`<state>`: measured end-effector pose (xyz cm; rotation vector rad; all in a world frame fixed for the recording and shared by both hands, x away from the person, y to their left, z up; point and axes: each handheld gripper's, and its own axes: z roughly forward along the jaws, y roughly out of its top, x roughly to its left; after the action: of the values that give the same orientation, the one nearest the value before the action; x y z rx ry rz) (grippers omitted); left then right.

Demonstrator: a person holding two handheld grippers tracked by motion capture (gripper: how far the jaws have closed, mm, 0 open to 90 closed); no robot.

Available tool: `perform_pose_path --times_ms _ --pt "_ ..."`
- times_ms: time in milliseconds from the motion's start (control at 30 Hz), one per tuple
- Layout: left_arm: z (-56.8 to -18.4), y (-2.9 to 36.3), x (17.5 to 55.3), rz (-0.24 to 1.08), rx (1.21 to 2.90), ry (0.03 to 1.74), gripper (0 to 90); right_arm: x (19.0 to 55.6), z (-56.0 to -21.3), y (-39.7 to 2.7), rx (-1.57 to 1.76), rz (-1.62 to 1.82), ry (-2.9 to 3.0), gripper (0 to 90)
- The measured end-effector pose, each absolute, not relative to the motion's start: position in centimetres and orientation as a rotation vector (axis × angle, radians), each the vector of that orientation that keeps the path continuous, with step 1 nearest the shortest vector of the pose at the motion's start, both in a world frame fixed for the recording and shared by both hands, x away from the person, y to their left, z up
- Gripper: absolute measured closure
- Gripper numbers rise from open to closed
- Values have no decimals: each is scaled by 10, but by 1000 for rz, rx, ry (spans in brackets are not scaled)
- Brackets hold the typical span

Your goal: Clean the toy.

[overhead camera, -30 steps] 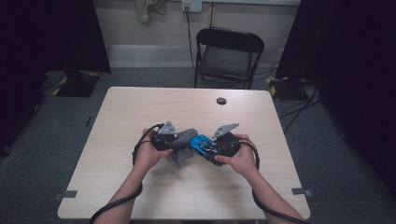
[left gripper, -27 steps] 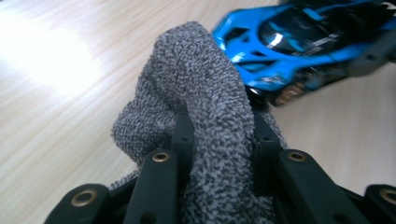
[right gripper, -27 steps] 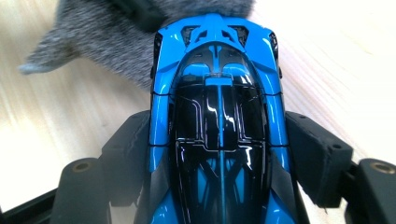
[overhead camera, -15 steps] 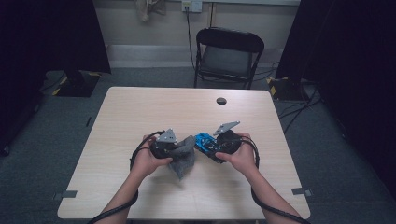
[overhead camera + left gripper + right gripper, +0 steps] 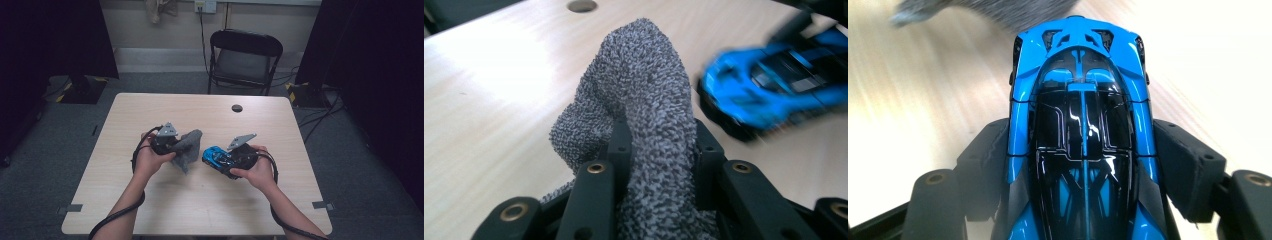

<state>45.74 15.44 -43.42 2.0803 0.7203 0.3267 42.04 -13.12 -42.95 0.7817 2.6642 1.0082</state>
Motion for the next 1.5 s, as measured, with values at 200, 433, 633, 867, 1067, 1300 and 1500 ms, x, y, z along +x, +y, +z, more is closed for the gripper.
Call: perform_pose_path --times_ms 200,433,633,867,1067,1300,1500 --pt "-433 140 468 320 2054 742 697 416 -428 -126 747 1016 2675 282" --pt "-436 123 465 237 2012 723 698 418 -430 -121 740 995 2674 282" --pt "-440 125 460 170 2020 721 699 419 -431 -123 754 1000 2654 282" --pt "-444 132 451 128 2019 716 699 424 -431 -122 766 987 2643 282" --pt "-446 141 443 81 2009 696 699 429 -433 -125 796 983 2634 282" --pt "-449 163 444 162 1996 794 699 431 -431 -132 821 1008 2614 282" --pt "-451 164 457 202 1937 897 699 420 -428 -126 766 1032 2635 282"
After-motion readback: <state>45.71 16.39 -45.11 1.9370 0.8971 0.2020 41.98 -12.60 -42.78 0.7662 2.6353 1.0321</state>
